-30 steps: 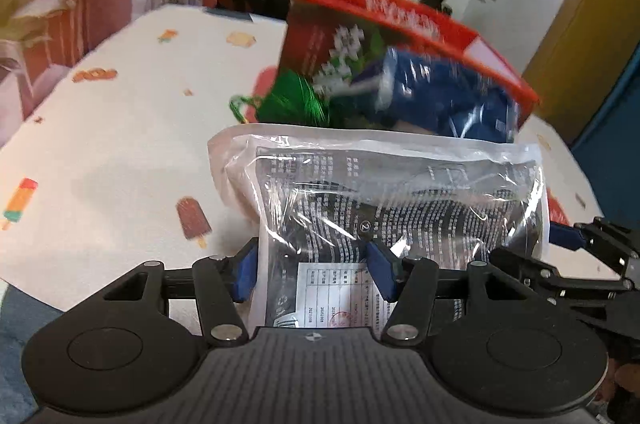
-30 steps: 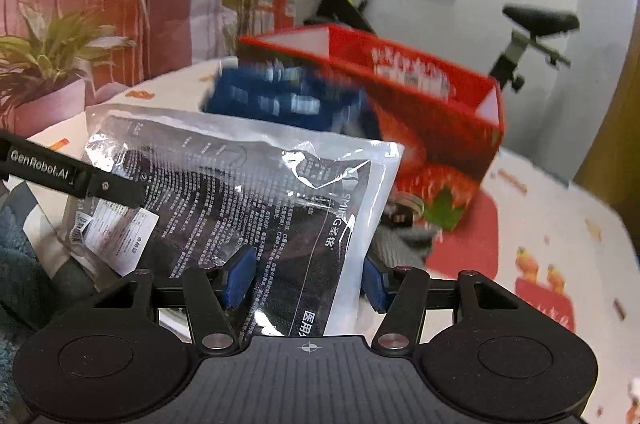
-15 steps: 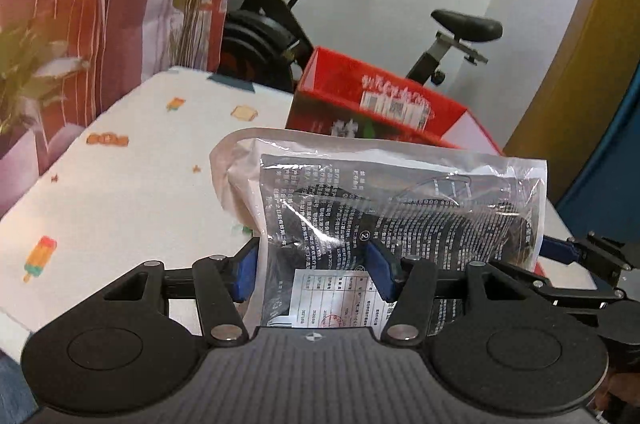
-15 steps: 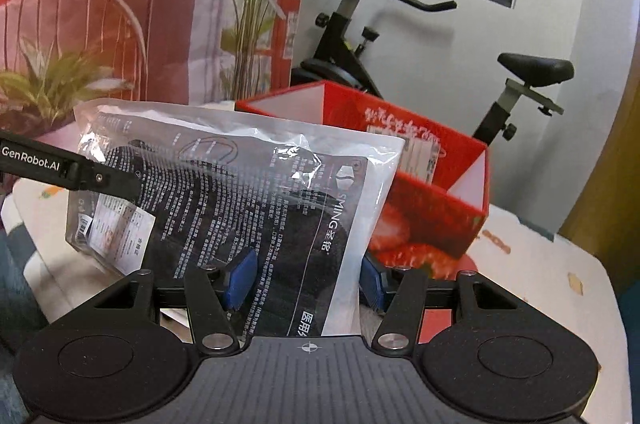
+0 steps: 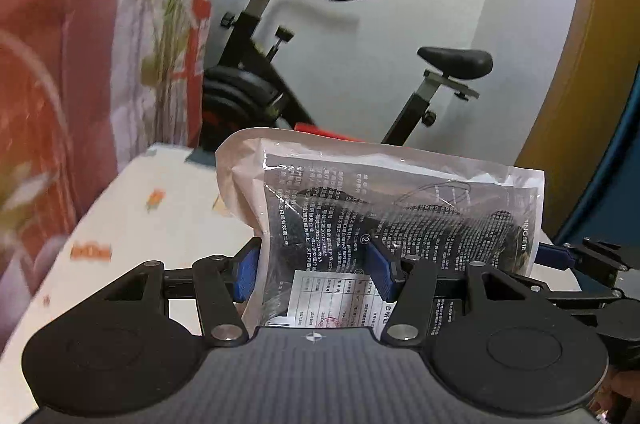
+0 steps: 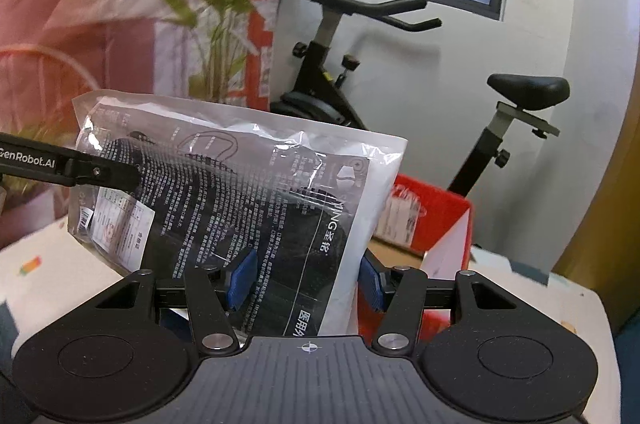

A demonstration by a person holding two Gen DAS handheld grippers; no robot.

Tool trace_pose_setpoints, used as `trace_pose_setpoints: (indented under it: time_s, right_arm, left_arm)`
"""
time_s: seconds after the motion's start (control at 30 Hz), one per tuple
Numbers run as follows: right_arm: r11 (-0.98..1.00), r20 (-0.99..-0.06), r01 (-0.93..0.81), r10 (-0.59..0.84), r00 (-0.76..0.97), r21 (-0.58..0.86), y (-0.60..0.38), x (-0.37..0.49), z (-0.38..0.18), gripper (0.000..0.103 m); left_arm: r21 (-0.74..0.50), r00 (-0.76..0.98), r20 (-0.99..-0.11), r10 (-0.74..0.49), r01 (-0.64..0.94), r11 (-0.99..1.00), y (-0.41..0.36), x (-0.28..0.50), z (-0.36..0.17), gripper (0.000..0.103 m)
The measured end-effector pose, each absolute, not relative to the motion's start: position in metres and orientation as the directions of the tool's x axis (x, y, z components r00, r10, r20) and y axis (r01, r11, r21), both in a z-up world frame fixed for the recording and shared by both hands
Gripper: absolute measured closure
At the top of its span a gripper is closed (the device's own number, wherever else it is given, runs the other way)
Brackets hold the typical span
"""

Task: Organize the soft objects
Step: 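Carry the clear bag over the strawberry box and lower it inside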

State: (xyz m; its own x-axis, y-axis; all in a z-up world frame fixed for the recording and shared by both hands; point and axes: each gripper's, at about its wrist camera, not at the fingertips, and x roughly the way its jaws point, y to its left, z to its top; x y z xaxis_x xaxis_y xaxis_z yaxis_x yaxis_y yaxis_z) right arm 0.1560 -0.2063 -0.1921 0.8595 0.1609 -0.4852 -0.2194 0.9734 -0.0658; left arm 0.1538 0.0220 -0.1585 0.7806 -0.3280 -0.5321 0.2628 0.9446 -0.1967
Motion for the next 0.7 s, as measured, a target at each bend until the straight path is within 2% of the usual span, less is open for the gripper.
trace_pose_setpoints:
  time_s: [0.17,0.33,0.57,0.7]
  right_arm:
    - [0.981,-0.461,-0.186,0.142,0.876,-0.05,-0.23,0.194,-0.17,0.056]
    - [0.987,-0.461,-0.148,0.102,0.881,-0.064,-0.25,0.234,-0.166,0.057]
    - [0.993,-0.538,-0.111,0.073,0.84,-0.039,-0.274,0.281,-0.197,0.057]
    - [0.996,-0.586,-0.092,0.077,0.806,0.004,-0.284,0.293,-0.22,0.057]
  left_arm:
    - [-0.167,0.798,-0.488,-0.353,0.312,0.935,0.009,0.188,-0.143,0.045]
    - [-0.207,0.774,-0.493,-0.398,0.34,0.917,-0.009,0.23,-0.144,0.046]
    - [-0.215,0.732,-0.546,-0.408,0.348,0.913,-0.036,0.287,-0.16,0.051]
    - [-0.145,0.712,-0.574,-0.404,0.397,0.906,-0.053,0.305,-0.167,0.051]
